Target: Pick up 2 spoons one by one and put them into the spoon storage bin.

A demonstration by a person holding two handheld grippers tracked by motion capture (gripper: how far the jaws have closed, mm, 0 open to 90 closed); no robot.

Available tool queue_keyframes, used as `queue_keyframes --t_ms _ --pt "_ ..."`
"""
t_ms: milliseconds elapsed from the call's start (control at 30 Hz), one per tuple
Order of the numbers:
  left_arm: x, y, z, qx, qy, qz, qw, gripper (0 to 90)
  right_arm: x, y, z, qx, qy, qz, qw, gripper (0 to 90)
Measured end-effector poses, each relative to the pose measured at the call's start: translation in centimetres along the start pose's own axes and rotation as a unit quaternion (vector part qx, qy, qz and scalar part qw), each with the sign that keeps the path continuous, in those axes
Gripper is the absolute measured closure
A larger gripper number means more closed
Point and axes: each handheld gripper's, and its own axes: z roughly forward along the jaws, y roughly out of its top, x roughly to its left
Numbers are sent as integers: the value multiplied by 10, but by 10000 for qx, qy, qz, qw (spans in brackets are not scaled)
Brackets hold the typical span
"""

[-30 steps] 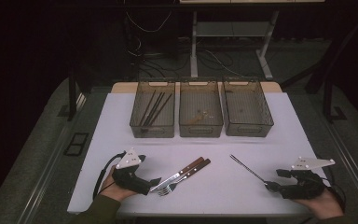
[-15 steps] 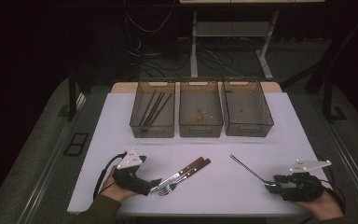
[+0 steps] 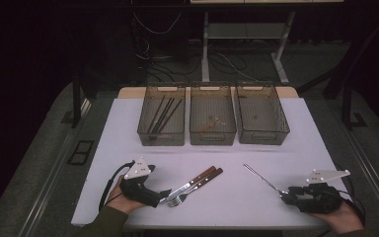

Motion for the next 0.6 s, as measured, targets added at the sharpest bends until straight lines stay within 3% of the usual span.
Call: queue_keyframes --t_ms 367,600 --pt "0 0 1 20 8 23 10000 0 6 1 2 109 -233 -445 9987 627" --pt "-1 0 1 34 29 31 10000 0 8 1 2 135 -177 -477 9986 702"
